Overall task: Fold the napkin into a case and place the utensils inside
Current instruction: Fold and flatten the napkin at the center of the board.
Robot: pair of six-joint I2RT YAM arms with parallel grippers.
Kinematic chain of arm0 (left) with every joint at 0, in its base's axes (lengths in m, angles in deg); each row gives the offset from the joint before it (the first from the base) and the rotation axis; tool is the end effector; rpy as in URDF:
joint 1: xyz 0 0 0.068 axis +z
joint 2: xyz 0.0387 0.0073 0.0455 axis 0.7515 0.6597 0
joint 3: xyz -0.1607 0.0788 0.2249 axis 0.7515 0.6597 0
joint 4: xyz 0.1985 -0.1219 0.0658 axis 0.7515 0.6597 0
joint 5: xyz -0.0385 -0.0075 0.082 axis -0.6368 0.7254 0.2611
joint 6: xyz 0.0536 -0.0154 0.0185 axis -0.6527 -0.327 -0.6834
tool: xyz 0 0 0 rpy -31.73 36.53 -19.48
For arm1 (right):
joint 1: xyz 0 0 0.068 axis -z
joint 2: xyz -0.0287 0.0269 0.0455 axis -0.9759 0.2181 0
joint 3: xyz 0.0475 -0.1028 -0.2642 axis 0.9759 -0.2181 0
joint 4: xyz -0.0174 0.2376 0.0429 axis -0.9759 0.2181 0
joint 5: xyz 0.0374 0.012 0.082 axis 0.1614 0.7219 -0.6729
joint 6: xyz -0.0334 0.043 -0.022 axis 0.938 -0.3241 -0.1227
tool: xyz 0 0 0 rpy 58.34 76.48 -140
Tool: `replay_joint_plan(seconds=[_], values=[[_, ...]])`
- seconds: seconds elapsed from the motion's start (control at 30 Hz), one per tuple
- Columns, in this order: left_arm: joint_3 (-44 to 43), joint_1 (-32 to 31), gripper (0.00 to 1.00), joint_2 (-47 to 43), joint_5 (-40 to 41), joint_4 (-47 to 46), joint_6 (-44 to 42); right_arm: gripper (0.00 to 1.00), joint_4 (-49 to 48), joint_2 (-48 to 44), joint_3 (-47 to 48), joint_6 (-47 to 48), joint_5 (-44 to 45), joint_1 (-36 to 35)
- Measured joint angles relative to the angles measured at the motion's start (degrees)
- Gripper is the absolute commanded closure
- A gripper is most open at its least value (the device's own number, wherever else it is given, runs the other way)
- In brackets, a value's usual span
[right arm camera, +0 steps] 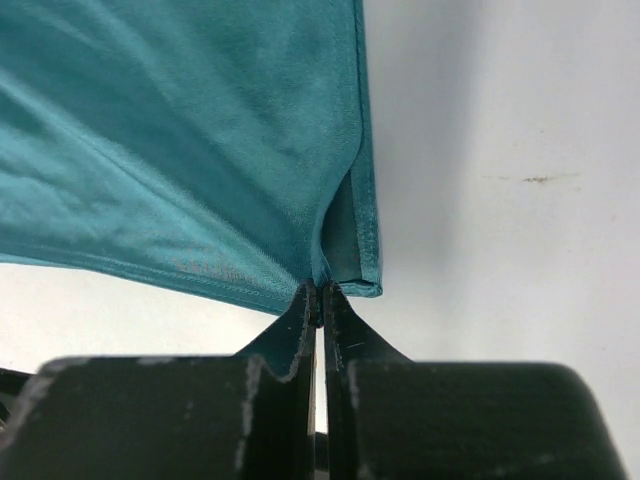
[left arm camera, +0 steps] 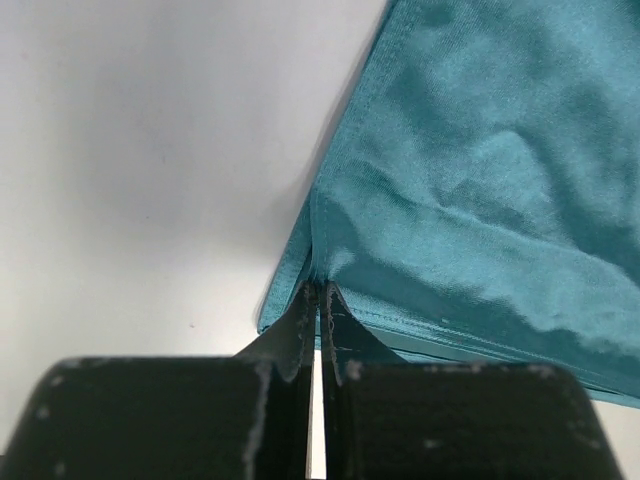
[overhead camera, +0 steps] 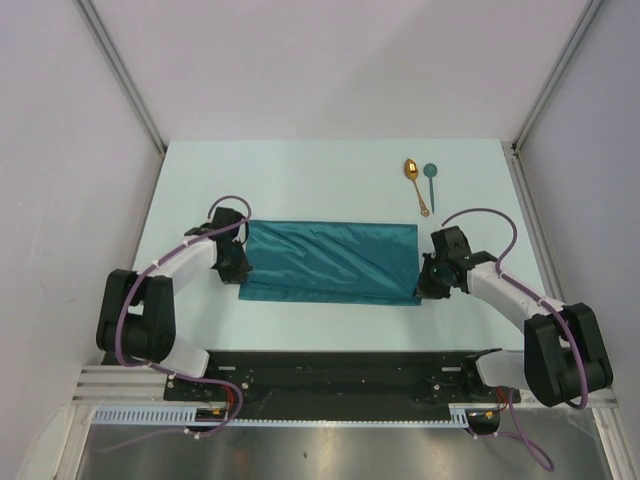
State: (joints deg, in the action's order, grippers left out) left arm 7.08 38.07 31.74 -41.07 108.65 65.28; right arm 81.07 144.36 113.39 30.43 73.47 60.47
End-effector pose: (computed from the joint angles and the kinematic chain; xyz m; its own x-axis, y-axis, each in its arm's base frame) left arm 0.2436 -0.0428 0.1923 -0.8850 -0.3657 -0.2883 -0.3513 0.9307 -0.1020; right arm 0.1967 0.0653 0.1953 -0.9198 0.2142 -0.3287 0.1122 0.9465 0.3027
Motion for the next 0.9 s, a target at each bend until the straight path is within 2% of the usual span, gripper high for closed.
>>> replay_joint_plan(seconds=[0.9], values=[[2.16,-0.11,1.00,0.07,3.04,0.02,1.42,1.00,-6.62,2.08,-4.28,-2.05,-1.68,-0.17]])
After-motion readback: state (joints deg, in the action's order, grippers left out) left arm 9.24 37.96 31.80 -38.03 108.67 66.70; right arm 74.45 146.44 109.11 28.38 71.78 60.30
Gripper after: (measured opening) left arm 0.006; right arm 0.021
